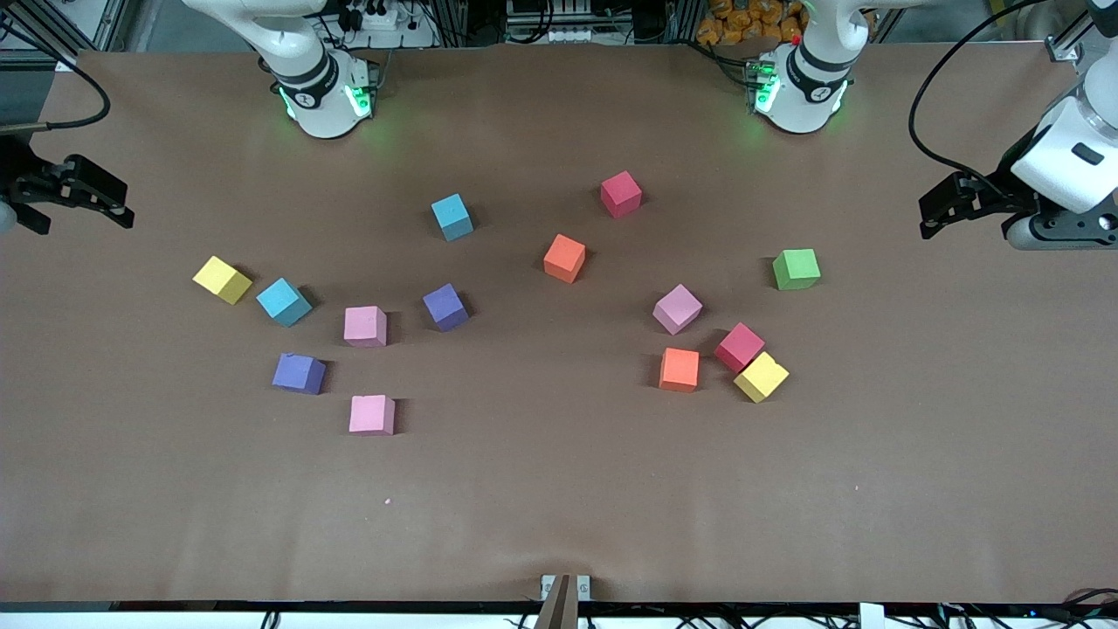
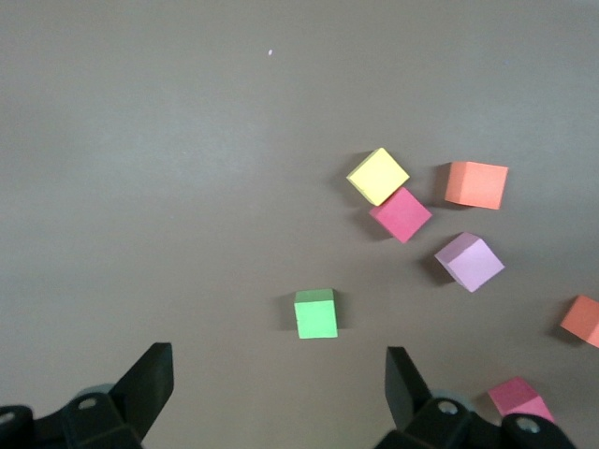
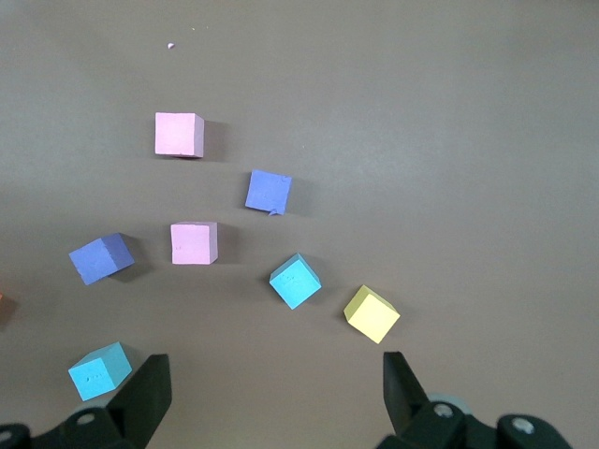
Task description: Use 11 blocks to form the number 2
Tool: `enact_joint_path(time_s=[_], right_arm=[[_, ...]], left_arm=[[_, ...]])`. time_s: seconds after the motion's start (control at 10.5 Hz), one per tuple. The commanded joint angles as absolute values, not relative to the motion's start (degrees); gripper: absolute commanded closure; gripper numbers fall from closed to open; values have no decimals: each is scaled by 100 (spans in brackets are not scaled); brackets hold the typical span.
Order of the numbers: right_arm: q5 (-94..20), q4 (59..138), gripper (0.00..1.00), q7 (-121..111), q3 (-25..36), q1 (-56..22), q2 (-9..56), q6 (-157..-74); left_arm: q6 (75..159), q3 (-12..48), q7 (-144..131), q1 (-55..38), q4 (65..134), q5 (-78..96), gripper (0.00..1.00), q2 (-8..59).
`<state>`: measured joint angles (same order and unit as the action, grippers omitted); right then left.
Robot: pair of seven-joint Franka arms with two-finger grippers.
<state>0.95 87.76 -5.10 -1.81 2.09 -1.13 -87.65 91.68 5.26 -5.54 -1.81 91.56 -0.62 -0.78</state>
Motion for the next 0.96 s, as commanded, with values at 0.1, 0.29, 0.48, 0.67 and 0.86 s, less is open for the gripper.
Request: enact_joint_path(time_s=[0.1, 0.29, 0.48, 0.67, 0.86], right_arm=[[18, 8736, 0, -563, -272, 360, -158, -8728], [18, 8771, 0, -563, -272, 360, -141, -8728], [9, 8850, 0, -563, -281, 343, -97, -8745], [9, 9191, 0, -554, -290, 290, -70, -9007], [9, 9264, 0, -554, -290, 185, 69, -9026]], left_arm=[[9114, 466, -501, -211, 9062, 141, 0, -35], [9132, 422, -370, -211, 9088, 315, 0, 95], [9236, 448, -272, -481, 9314, 430, 0, 289], [9683, 457, -639, -929, 9885, 431, 0, 273], [10175, 509, -1385, -1395, 10483, 431, 0, 246]])
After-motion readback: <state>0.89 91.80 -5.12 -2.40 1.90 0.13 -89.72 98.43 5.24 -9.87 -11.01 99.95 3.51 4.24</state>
